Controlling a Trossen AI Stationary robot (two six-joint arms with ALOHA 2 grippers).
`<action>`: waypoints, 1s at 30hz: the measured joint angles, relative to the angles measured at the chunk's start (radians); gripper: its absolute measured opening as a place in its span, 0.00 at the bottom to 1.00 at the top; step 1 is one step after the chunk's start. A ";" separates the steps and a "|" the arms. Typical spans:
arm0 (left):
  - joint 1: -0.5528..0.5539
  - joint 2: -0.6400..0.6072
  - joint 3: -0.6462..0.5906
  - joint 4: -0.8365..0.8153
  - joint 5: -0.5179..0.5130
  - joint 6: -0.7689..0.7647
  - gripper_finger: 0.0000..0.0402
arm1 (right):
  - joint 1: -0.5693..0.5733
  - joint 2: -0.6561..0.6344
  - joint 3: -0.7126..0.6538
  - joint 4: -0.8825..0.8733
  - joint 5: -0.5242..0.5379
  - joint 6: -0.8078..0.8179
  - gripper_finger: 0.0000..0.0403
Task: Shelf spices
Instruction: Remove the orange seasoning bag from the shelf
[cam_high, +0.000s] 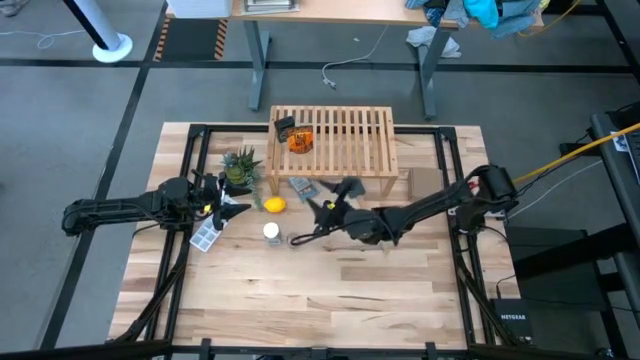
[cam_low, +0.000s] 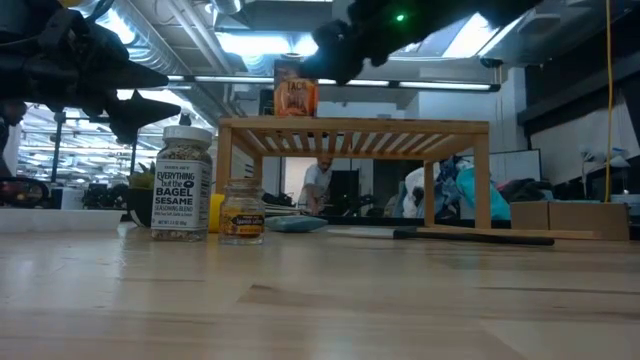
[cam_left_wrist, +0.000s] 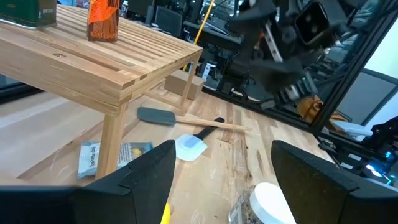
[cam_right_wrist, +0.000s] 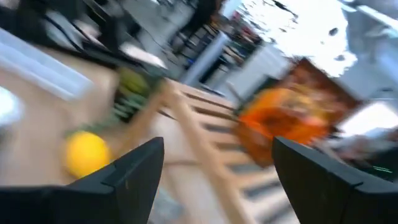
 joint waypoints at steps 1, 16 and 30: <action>0.000 0.000 0.000 0.000 0.000 -0.005 0.64 | 0.000 -0.015 0.000 -0.027 0.044 -0.023 0.75; 0.000 0.000 0.000 0.002 0.000 -0.011 0.64 | -0.071 -0.443 -0.216 -0.419 0.088 0.141 0.75; 0.000 0.000 0.000 0.114 -0.001 0.041 0.64 | -0.414 -0.472 -0.362 -0.073 -0.827 0.038 0.75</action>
